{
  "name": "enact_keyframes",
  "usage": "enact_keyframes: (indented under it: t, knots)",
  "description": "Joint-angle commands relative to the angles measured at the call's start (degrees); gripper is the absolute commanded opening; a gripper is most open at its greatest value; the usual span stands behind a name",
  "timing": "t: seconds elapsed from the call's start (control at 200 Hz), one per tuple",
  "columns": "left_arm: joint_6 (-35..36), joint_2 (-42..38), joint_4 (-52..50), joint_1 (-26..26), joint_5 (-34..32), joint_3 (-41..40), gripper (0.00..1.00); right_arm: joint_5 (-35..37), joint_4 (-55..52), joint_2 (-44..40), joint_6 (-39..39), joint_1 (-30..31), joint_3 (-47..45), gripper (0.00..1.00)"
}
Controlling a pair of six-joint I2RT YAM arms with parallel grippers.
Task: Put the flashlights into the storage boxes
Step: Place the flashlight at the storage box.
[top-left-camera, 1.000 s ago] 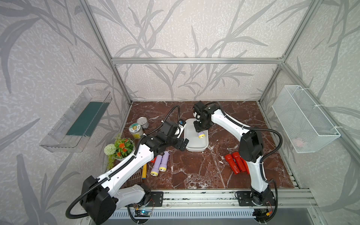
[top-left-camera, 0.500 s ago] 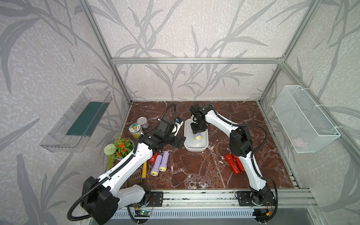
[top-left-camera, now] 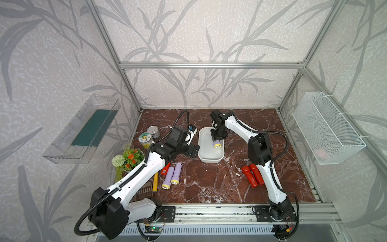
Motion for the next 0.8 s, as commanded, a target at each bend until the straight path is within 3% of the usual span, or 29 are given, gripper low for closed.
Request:
enact_keyframes:
  t: [0.0, 0.795]
  knots:
    - [-0.49, 0.35, 0.61, 0.42, 0.50, 1.81, 0.99, 0.98, -2.88, 1.22, 0.50, -0.68, 1.90, 0.32]
    - [-1.74, -2.10, 0.89, 0.34, -1.44, -0.11, 0.99, 2.16, -7.70, 3.30, 0.30, -1.06, 7.07, 0.50]
